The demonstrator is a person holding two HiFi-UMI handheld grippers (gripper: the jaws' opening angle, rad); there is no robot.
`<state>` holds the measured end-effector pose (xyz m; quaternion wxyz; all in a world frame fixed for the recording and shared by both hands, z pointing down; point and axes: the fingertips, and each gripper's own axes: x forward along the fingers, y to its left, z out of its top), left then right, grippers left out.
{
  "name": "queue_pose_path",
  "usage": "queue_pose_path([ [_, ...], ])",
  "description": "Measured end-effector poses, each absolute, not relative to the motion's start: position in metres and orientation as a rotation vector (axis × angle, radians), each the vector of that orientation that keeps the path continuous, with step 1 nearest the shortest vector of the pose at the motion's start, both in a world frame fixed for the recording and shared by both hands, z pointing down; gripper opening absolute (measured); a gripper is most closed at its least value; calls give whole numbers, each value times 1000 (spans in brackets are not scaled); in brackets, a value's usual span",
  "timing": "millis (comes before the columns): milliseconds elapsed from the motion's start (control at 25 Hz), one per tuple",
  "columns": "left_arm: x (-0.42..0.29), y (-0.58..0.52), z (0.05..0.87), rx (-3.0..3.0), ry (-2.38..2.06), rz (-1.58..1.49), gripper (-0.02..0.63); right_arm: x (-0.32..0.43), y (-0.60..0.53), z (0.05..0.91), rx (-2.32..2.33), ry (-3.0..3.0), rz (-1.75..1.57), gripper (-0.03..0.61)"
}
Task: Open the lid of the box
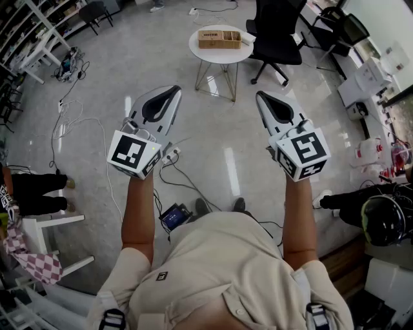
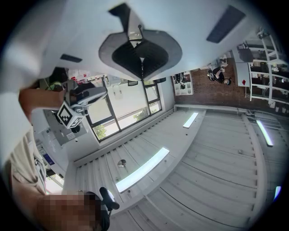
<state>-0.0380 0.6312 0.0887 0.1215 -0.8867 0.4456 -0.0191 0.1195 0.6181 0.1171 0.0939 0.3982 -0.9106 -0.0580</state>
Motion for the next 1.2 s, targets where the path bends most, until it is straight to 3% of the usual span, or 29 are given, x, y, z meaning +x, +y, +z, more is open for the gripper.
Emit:
queue_pose_path([
  [1200,-92,618,106,-2650,1248,3,14,64,615,118,1242,-2714,-140,-9],
])
